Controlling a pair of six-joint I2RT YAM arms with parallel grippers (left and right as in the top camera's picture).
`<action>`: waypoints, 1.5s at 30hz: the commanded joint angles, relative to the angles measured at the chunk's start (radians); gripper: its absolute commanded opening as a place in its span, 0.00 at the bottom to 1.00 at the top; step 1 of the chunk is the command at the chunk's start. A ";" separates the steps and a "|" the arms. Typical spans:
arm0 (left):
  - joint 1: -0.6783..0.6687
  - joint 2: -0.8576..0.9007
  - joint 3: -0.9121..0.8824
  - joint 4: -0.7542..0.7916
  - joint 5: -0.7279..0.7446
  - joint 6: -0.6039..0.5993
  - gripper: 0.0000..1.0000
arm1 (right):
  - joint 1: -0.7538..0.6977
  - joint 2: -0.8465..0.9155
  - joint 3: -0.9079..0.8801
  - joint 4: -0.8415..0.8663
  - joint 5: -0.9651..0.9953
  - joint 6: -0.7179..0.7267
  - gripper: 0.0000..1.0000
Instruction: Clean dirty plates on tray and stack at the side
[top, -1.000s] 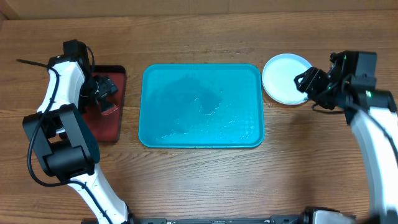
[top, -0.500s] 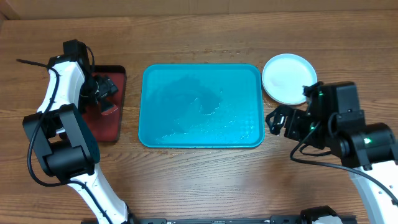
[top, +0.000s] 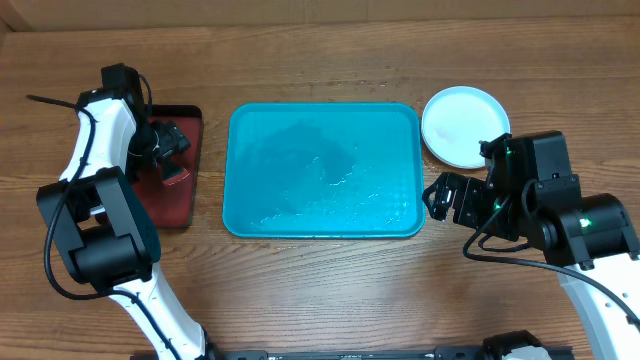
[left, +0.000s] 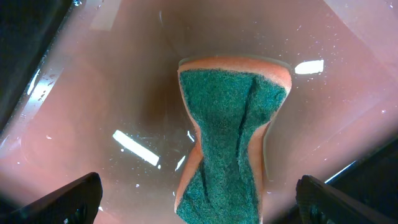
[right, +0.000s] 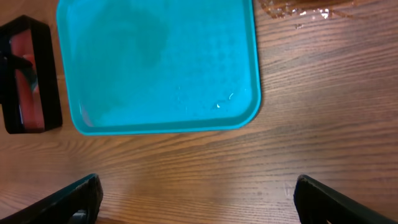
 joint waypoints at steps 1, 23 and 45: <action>0.002 0.002 0.023 -0.002 -0.003 -0.001 1.00 | 0.005 -0.001 0.010 -0.005 0.007 0.001 1.00; 0.002 0.002 0.023 -0.002 -0.003 -0.001 1.00 | 0.003 -0.478 -0.436 0.500 0.025 -0.114 1.00; 0.003 0.002 0.023 -0.002 -0.003 -0.001 1.00 | -0.122 -1.032 -1.050 1.075 0.064 -0.135 1.00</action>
